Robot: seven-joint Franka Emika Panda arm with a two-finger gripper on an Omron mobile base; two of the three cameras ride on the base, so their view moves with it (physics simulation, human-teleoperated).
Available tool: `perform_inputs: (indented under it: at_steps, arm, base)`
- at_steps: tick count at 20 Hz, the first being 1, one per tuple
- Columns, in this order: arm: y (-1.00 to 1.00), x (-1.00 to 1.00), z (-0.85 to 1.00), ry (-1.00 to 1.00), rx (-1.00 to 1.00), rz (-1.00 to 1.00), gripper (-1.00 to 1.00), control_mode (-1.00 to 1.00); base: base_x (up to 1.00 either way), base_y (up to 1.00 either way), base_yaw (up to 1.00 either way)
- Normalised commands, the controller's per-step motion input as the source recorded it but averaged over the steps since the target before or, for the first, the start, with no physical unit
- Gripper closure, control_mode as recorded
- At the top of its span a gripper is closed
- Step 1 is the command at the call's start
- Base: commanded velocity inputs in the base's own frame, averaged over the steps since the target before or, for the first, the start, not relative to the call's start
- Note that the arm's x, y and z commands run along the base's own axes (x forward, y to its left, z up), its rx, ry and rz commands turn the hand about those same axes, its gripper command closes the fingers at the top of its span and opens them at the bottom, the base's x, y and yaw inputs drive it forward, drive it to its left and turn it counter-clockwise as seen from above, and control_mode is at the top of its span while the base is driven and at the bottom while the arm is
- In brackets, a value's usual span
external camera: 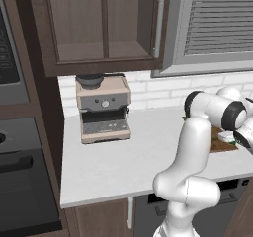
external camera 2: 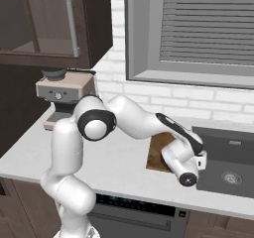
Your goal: Pick up the sponge from the counter and clean the cutting board by briefly scrubbing or pressing down on the cutting board. Once finished, release the sponge.
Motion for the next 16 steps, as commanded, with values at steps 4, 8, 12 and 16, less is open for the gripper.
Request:
perform_inputs:
  at_steps: [4,8,12,16]
  arm:
    - [0.00,-0.42,-0.76,-0.17,-0.06,0.00,1.00,-1.00]
    - [0.35,0.13,-0.84,-0.20,-0.03,0.00,1.00,-1.00]
    - [0.50,0.50,-0.78,-0.14,0.00,0.00,1.00,-1.00]
    - [0.56,0.63,-0.83,-0.09,0.00,0.00,1.00,-1.00]
  base:
    - [0.00,0.00,0.00]
    - [0.00,0.00,0.00]
    - [0.00,0.00,0.00]
    - [0.00,0.00,0.00]
